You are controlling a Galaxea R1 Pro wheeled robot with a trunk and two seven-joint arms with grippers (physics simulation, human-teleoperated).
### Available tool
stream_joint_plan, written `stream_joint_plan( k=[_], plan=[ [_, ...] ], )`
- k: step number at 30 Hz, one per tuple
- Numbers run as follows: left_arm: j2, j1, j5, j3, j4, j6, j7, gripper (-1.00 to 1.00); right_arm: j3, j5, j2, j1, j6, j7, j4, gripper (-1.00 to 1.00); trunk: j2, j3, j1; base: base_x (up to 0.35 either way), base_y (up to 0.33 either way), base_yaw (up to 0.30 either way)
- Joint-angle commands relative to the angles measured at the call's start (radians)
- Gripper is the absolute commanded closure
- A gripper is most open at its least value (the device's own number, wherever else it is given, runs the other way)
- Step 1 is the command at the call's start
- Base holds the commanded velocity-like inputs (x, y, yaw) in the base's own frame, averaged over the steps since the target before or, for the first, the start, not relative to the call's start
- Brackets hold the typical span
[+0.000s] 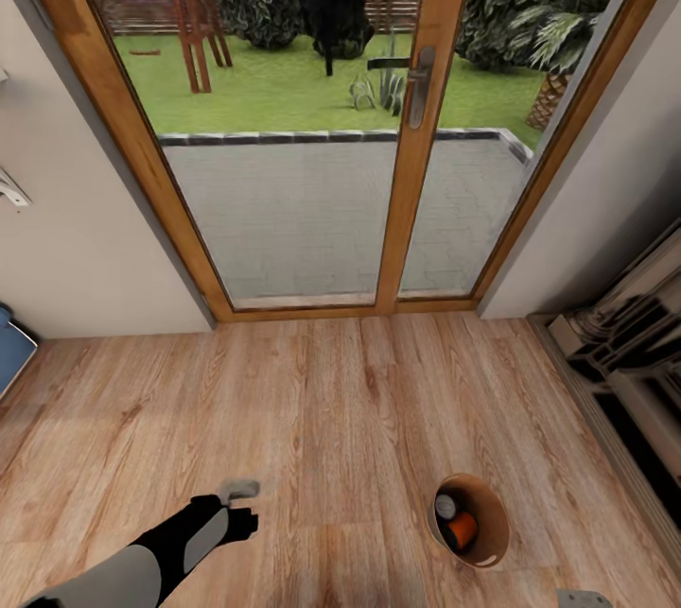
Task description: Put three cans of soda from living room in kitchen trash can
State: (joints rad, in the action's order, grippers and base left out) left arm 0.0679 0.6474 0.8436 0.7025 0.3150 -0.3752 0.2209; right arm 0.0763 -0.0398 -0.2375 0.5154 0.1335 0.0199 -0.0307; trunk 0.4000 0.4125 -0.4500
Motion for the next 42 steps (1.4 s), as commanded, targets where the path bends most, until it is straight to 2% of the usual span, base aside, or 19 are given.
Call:
stream_joint_plan(
  k=[1,5,10,11,14,20,23,29,42],
  plan=[
    [0.012,-0.001,0.000,0.000,-0.019,0.001,-0.050,-1.00,0.000,0.000,0.000,0.000,0.000,0.000,0.000,-1.00,0.000,0.000,0.000,0.000,0.000,0.000],
    [0.048,-0.003,0.002,0.000,-0.074,0.006,-0.174,-1.00,0.000,0.000,0.000,-0.007,0.000,0.000,0.000,-1.00,0.000,0.000,0.000,0.000,0.000,0.000],
    [0.081,-0.010,-0.001,0.001,-0.112,0.028,-0.214,-1.00,-0.001,0.000,0.001,-0.014,0.000,0.000,0.001,-1.00,0.000,0.000,0.000,0.000,0.000,0.000],
    [0.087,-0.025,-0.001,0.002,-0.118,0.033,-0.220,-1.00,-0.001,0.000,0.001,-0.015,0.000,0.000,0.001,-1.00,0.000,0.000,0.000,0.000,0.000,0.000],
    [0.093,-0.069,0.000,0.003,-0.124,0.047,-0.226,-1.00,-0.001,-0.001,0.001,-0.016,-0.001,0.000,0.001,-1.00,0.000,0.000,0.000,0.000,0.000,0.000],
    [0.100,-0.114,-0.003,0.009,-0.130,0.091,-0.230,-1.00,-0.001,-0.001,0.001,-0.018,-0.001,0.000,0.002,-1.00,0.000,0.000,0.000,0.000,0.000,0.000],
    [0.101,-0.143,-0.036,0.013,-0.131,0.124,-0.229,-1.00,-0.001,-0.001,0.002,-0.022,-0.001,0.000,0.002,-1.00,0.000,0.000,0.000,0.000,0.000,0.000],
    [0.102,-0.167,-0.085,0.015,-0.140,0.148,-0.228,-1.00,-0.001,-0.001,0.001,-0.026,-0.001,0.000,0.001,-1.00,0.000,0.000,0.000,0.000,0.000,0.000],
    [0.101,-0.209,-0.098,0.015,-0.151,0.162,-0.227,-1.00,-0.001,0.000,0.004,-0.055,-0.002,0.000,0.000,-1.00,0.000,0.000,0.000,0.000,0.000,0.000]
  ],
)
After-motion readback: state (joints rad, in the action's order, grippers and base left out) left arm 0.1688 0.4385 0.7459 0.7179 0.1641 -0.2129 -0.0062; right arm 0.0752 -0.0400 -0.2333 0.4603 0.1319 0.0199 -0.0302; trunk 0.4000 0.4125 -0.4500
